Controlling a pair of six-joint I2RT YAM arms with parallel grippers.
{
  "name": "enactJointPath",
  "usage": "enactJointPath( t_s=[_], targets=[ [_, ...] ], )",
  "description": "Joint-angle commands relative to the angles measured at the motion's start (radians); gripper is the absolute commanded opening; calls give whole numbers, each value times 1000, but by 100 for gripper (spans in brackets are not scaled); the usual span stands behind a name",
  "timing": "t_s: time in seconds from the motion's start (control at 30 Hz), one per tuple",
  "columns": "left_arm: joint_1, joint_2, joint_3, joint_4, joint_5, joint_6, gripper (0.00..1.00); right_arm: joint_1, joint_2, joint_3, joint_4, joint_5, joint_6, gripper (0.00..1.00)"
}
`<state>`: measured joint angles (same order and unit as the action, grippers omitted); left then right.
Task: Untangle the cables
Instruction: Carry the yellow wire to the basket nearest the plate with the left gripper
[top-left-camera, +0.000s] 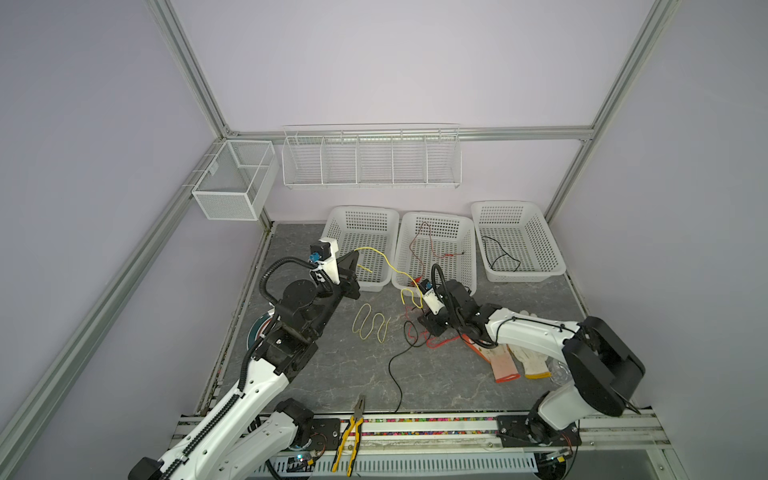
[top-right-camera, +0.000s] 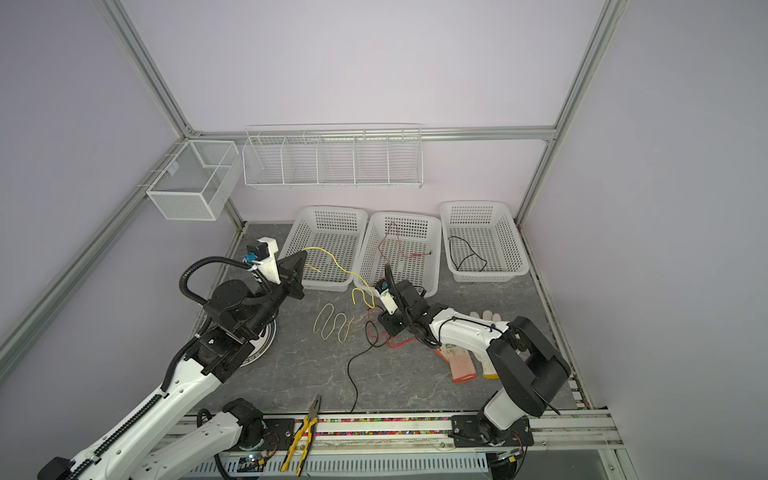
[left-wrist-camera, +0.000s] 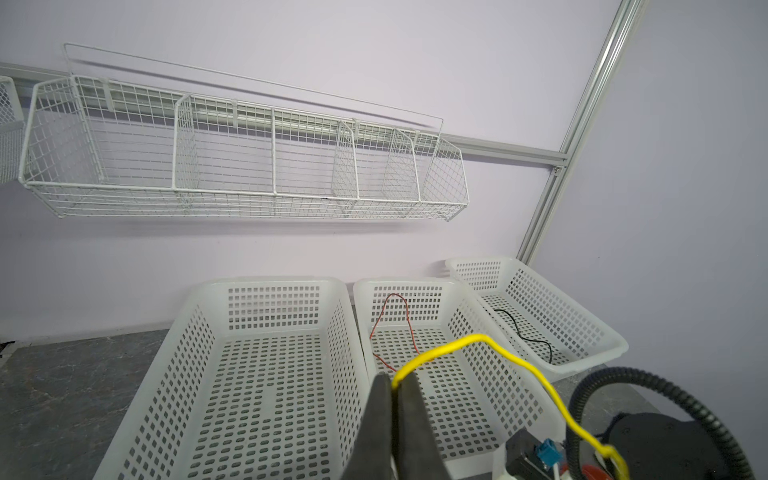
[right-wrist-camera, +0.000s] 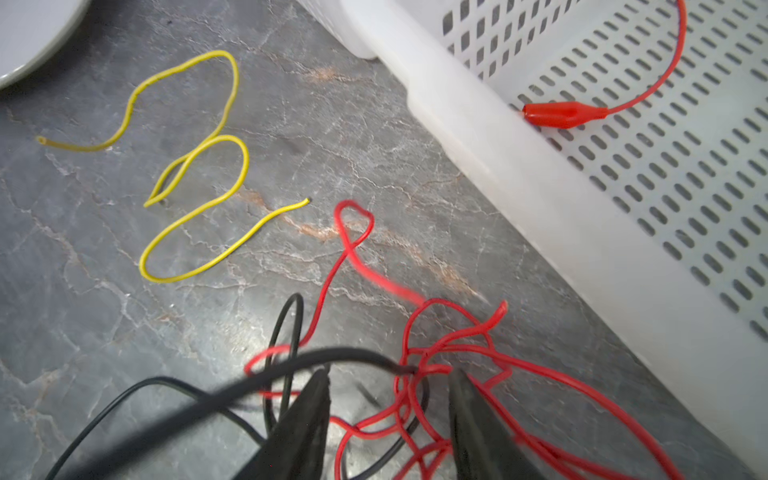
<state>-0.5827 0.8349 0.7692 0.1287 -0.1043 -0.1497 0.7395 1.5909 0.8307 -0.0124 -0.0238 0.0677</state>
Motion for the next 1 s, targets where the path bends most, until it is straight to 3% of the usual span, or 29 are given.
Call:
enactJointPath(
  t_s=[0.0,0.17,0.33,0.43,0.67,0.97],
  targets=[
    [-2,-19,30,-5,-16,-9,0,-7,22,10,37,12,20,48],
    [-2,2,36,8,-92,15,0,-17,35,0,32,45,34,41],
    [6,103,60,22,-341,55,0,-13,13,-5,38,19,22,42],
    [49,191,111,-2,-426,23,0,-7,-4,-5,37,3,11,44],
    [196,427,236,-24,-423,-89,0,5,-58,-15,29,-36,2,49],
    [221,708,369,-42,-444,-77,0,40,-155,-19,14,-50,-6,54]
  ],
)
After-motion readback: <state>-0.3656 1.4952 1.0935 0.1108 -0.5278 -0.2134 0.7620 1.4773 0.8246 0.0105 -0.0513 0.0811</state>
